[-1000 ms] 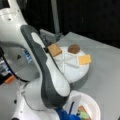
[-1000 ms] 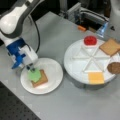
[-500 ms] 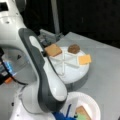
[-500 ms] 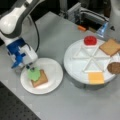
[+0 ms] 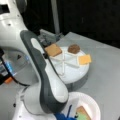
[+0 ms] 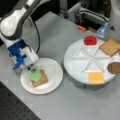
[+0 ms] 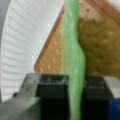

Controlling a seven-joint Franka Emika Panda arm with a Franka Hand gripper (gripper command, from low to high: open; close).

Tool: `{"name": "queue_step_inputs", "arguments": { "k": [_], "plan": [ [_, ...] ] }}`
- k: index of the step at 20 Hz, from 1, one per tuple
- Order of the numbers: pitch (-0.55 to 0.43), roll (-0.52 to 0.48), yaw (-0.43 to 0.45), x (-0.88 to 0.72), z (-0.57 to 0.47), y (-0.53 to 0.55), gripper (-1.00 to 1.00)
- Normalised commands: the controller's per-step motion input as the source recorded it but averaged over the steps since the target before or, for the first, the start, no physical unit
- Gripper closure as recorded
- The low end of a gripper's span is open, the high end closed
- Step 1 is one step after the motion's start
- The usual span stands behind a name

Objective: Ingredient selection for cheeseburger or sandwich

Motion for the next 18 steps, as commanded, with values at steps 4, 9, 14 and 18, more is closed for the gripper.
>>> {"name": "queue_step_inputs", "arguments": {
  "k": [4, 9, 14, 18],
  "plan": [
    [-0.145, 0.11, 0.041, 0.05, -0.12, -0.06, 1.0],
    [-0.147, 0.07, 0.05, 0.0, -0.1, -0.04, -1.0],
    [-0.148, 0.065, 0.052, -0.04, -0.08, -0.02, -1.0],
    [-0.144, 0.055, 0.042, -0.04, -0.07, -0.01, -1.0]
  ]
}}
